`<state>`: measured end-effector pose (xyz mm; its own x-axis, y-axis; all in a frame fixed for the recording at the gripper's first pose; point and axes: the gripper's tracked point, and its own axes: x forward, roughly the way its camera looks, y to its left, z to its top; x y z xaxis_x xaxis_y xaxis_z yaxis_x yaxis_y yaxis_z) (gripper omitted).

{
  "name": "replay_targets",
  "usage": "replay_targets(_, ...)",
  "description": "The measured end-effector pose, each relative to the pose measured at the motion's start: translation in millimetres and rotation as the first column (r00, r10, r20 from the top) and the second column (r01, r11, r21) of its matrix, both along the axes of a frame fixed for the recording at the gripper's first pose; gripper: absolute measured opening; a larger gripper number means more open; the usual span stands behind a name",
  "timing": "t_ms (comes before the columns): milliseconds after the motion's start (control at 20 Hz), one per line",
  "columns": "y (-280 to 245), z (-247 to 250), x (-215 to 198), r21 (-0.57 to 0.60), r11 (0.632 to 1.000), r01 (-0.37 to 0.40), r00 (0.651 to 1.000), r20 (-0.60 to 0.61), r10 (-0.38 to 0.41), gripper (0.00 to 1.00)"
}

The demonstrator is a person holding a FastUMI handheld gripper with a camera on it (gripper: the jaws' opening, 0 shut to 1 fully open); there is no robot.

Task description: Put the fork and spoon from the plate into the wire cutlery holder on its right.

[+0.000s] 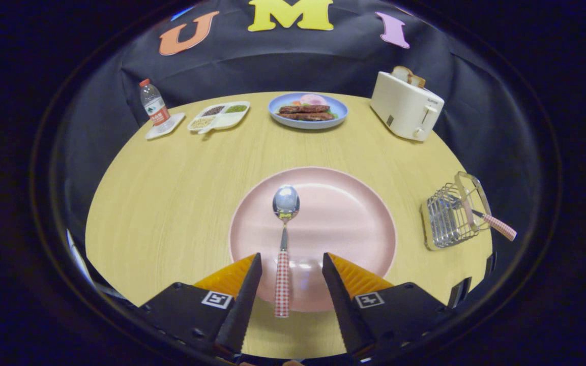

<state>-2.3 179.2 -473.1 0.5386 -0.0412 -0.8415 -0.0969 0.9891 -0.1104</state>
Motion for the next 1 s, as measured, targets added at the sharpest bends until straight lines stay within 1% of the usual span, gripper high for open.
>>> replay_targets(100, 0, -6, -1, 0.008, 1.0, 0.024, 1.0, -0.019, -0.023, 0.63)
replay_targets(150, 3, -9, -2, 0.02, 1.0, 0.02, 0.999, -0.035, -0.019, 0.58)
replay_targets(200, 3, -13, -3, 0.015, 1.0, 0.017, 0.999, -0.04, -0.016, 0.53)
replay_targets(250, -1, -11, -3, 0.001, 1.0, 0.03, 0.999, -0.032, -0.03, 0.49)
replay_targets(350, 1, -16, -3, -0.003, 1.0, 0.028, 0.998, -0.048, -0.028, 0.2)
replay_targets(400, -1, -17, -3, -0.015, 1.0, 0.024, 0.999, -0.048, -0.025, 0.22)
replay_targets(500, -7, -15, -6, -0.039, 0.999, 0.034, 0.998, -0.048, -0.036, 0.11)
replay_targets(600, -10, -14, -9, -0.037, 0.999, 0.039, 0.998, -0.057, -0.041, 0.11)
replay_targets(650, -13, -9, -10, -0.033, 0.999, 0.043, 0.997, -0.07, -0.045, 0.04)
replay_targets(700, -12, -6, -11, -0.015, 0.999, 0.042, 0.996, -0.075, -0.043, 0.05)
replay_targets(800, -21, 5, -12, -0.015, 0.999, 0.048, 0.996, -0.077, -0.049, 0.05)
replay_targets(1000, -42, 38, -11, -0.008, 0.999, 0.036, 0.998, -0.06, -0.036, 0.05)
